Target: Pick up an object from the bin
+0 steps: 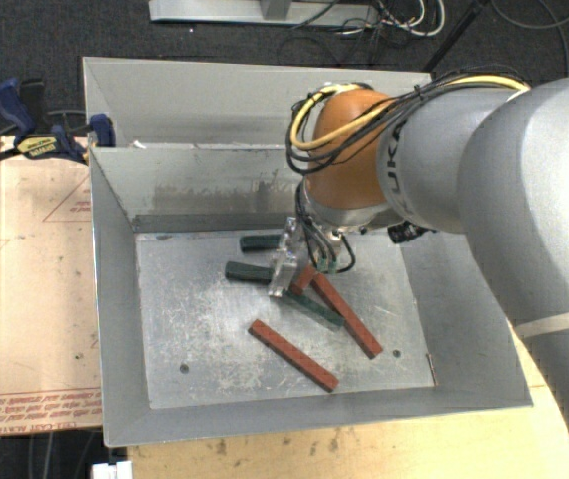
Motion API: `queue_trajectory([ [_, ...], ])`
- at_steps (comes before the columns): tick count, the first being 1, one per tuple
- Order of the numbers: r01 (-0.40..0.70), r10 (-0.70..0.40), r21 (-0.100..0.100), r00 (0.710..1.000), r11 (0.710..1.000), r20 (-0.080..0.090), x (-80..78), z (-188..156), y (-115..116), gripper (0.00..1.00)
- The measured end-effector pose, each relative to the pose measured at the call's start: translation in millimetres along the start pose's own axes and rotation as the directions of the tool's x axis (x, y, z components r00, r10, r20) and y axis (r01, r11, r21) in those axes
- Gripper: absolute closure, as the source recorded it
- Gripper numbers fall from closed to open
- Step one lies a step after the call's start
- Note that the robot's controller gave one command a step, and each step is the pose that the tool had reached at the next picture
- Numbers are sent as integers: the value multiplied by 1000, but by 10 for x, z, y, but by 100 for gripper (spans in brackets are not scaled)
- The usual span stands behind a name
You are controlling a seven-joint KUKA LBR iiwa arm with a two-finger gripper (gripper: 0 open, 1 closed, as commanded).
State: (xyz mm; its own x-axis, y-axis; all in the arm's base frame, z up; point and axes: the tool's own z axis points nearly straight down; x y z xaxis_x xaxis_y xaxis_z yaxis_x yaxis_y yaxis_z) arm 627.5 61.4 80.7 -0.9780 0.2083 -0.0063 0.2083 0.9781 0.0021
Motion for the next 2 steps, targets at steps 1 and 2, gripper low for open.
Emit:
queue_trajectory([
  [1,0,0,2,1000,1000,-7,18,-39,-6,100],
  [2,0,0,3,1000,1000,-13,33,-227,-9,100],
])
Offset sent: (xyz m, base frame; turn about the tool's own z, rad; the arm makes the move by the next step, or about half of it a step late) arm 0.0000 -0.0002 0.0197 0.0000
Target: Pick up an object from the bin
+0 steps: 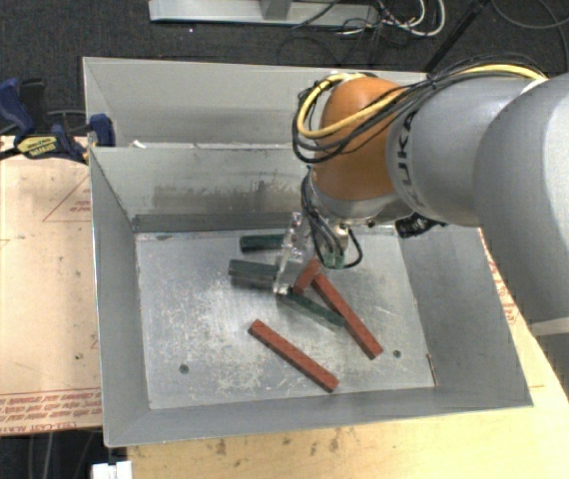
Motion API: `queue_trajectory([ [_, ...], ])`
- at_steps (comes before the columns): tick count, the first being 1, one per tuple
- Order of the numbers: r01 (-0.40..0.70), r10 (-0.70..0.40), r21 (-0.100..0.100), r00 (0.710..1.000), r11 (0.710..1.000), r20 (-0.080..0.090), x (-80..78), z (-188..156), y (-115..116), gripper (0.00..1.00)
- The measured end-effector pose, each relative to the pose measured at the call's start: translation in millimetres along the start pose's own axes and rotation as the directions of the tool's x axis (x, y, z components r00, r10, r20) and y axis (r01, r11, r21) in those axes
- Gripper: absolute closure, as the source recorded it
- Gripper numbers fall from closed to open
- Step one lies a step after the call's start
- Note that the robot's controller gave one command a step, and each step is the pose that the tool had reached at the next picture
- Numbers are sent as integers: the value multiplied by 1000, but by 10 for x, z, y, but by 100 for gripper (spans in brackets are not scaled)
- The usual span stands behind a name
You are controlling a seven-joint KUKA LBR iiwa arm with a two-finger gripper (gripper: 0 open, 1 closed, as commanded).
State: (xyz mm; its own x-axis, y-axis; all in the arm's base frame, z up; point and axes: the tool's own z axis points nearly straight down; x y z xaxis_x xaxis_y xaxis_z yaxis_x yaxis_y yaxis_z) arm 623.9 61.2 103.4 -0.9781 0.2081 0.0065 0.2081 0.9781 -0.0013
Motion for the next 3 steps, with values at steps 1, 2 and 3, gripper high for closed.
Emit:
queue_trajectory([
  [1,0,0,-2,1000,1000,6,-17,-190,6,100],
  [2,1,-1,-3,1000,1000,8,-22,-355,7,100],
  [3,1,-1,-3,1000,1000,9,-23,-498,8,100],
])
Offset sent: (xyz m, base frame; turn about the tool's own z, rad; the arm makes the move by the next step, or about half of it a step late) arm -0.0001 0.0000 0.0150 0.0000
